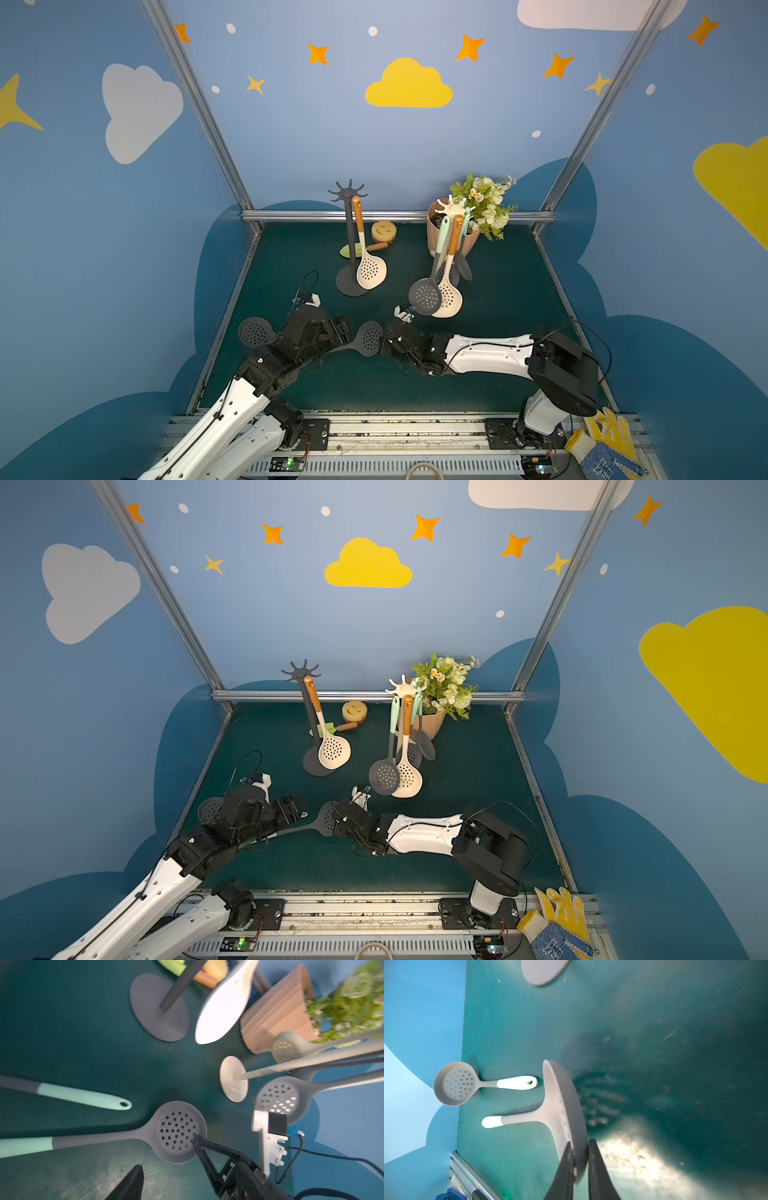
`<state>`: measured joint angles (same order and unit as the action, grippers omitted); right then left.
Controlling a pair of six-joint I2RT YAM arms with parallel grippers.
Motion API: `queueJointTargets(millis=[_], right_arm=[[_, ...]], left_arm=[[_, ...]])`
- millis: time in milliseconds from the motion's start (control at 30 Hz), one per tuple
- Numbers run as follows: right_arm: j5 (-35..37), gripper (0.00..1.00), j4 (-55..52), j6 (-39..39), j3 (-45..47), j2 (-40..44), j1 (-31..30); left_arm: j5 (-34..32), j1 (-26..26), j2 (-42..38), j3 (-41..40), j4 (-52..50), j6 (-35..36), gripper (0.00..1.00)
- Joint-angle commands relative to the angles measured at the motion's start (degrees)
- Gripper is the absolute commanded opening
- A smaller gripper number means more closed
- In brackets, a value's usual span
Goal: Hang the skimmer on the kitchen utensil rack
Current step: Pick up the skimmer from the center of the board.
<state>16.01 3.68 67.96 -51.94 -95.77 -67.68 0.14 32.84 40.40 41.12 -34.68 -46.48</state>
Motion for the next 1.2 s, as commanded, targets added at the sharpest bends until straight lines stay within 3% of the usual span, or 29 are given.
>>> queueJointTargets(millis=[0,233,467,800,1167], right_arm=[[4.9,0.10,-1.9,1.8,1.3,2.6,-0.5],[10.7,0.08,-3.7,6.2,2.9,5.5,-0.7],[14.4,0.05,-3.6,9.7,4.7,8.5,-1.0],[17.9,0.00,-4.6,17.2,7.0,12.0,-1.1],[18.7,0.00,-7.5,25.8,6.4,14.0,-1.2]], left_arm=[[0.2,1.2,-0.1,3.0,0.3,3.7,0.70],[0.4,3.3,-0.8,6.6,-1.9,4.3,0.65],[-0.4,4.4,-2.2,4.9,-2.8,1.6,0.63],[-4.3,8.8,-5.1,-1.7,6.4,-0.3,0.62],[-13.0,14.0,-6.5,-11.0,23.6,3.7,0.54]])
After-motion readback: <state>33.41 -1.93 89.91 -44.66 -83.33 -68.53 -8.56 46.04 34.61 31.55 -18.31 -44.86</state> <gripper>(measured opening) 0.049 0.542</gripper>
